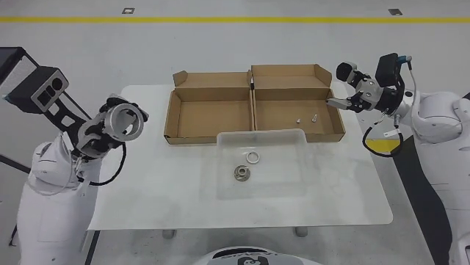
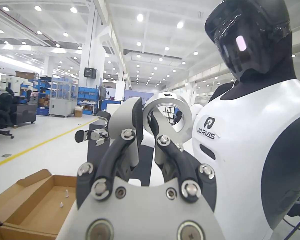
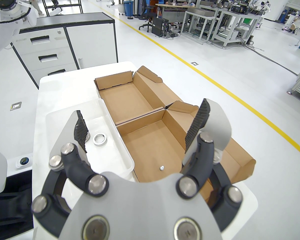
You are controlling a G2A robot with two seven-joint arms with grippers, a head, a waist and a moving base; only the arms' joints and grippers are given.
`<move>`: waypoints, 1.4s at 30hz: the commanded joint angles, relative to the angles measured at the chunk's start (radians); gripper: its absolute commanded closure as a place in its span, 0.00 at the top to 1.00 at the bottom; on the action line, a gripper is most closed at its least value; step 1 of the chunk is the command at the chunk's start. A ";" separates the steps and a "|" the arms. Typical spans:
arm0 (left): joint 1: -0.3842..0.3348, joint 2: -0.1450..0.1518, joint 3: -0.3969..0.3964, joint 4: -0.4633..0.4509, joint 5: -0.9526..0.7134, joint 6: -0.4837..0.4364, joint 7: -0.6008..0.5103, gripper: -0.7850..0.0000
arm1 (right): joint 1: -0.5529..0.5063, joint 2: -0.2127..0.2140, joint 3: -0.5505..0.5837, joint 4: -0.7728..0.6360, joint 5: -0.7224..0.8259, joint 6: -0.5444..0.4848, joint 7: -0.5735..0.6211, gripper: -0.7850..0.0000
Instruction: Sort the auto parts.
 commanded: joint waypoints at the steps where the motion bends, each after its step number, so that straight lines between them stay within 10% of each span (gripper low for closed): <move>1: 0.000 0.001 0.005 -0.001 -0.059 -0.002 0.007 0.00 | 0.000 0.000 0.000 0.000 0.000 0.000 0.000 1.00; 42: 0.002 0.014 0.022 0.001 -0.142 -0.002 0.015 0.00 | 0.000 0.000 0.000 0.000 0.000 0.000 0.000 1.00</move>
